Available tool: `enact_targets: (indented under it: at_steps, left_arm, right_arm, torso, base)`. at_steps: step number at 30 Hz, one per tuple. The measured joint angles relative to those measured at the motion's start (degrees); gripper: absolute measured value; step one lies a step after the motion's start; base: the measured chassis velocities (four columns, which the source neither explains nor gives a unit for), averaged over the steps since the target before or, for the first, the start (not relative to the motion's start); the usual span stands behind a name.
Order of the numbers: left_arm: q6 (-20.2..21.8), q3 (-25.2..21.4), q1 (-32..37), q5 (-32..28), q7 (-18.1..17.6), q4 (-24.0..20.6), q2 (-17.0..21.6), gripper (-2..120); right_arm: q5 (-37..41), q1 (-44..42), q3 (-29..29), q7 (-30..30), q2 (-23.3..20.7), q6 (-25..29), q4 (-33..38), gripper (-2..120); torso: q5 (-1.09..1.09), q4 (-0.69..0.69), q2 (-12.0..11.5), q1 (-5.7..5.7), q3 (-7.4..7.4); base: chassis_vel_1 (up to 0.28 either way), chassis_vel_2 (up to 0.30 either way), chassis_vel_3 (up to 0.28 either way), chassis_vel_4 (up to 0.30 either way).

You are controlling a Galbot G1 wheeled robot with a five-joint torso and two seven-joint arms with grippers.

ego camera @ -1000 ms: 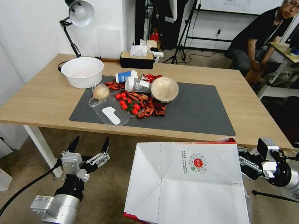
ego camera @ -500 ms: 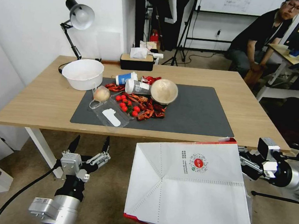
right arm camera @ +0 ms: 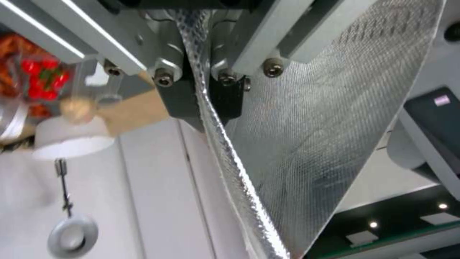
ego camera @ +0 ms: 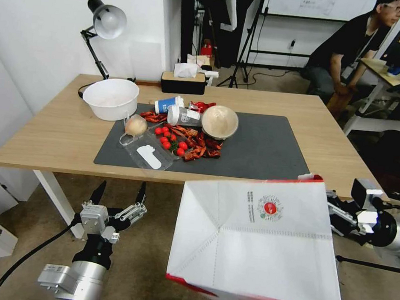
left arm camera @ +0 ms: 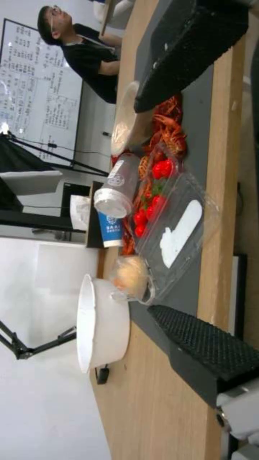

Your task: Pick up the food delivery bag from the floor and place it on the table.

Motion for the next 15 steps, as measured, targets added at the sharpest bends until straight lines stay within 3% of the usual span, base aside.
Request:
enact_targets:
  at_steps: [5, 8, 9, 13, 15]
  left_arm:
    - [-0.12, 0.0, -0.16, -0.11, -0.1, 0.0, -0.13, 100]
    - [-0.32, -0.01, -0.15, -0.13, -0.21, 0.0, -0.12, 100]
    - [-0.32, -0.01, -0.15, -0.13, -0.21, 0.0, -0.12, 100]
    - [-0.55, -0.06, 0.06, -0.11, -0.23, 0.0, -0.13, 100]
    - [-0.56, -0.07, 0.07, -0.1, -0.23, 0.0, -0.13, 100]
  right_arm:
    - [5.71, -1.65, 5.26, 4.13, -1.71, 0.79, 1.83, 0]
    - [9.5, -1.93, 8.6, 11.5, -3.21, 2.3, 3.43, 0]
    - [9.5, -1.93, 8.6, 11.5, -3.21, 2.3, 3.43, 0]
    - [13.26, -1.73, 11.78, 28.77, -5.03, 3.75, 6.16, 0]
    - [13.52, -1.68, 11.85, 29.44, -5.13, 3.8, 6.26, 0]
  torso:
    - [0.0, 0.0, -0.08, -0.04, -0.05]
    - [0.0, 0.01, -0.13, -0.06, -0.08]
    - [0.0, 0.01, -0.13, -0.06, -0.08]
    - [0.0, 0.01, -0.19, -0.08, -0.11]
    - [0.0, 0.01, -0.2, -0.08, -0.11]
  base:
    - [0.0, 0.0, 0.0, 0.0]
    - [0.0, 0.0, 0.0, 0.0]
    - [0.0, 0.0, 0.0, 0.0]
    - [0.0, 0.0, 0.0, 0.0]
    - [0.0, 0.0, 0.0, 0.0]
